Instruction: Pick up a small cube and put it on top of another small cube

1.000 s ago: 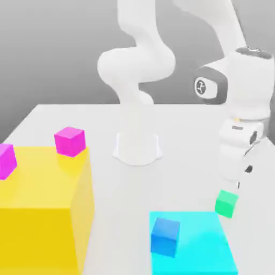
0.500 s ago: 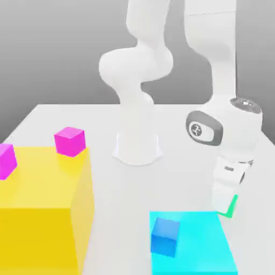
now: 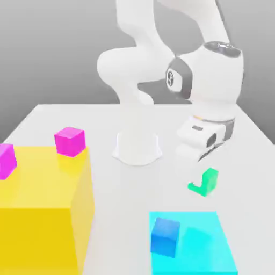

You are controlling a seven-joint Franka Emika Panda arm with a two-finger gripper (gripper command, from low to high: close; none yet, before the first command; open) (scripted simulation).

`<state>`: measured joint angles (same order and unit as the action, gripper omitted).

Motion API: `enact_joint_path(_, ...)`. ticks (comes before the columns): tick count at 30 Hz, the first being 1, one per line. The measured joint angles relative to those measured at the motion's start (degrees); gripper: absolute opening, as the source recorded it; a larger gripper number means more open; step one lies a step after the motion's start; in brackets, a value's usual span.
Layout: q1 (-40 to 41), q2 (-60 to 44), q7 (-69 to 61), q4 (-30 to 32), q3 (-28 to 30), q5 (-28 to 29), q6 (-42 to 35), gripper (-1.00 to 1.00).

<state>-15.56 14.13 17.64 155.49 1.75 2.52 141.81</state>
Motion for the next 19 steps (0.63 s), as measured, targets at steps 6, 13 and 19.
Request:
enact_joint_path(6, 10.5, 12.0, -4.5, -2.7, 8.2, 4.1, -14.5, -1.00)
enact_joint_path(13, 21.9, 22.6, -8.5, -3.6, 16.0, 9.0, -25.8, -1.00)
enact_joint_path(19, 22.8, 19.9, -8.8, 1.2, 17.7, 10.1, -18.4, 1.00)
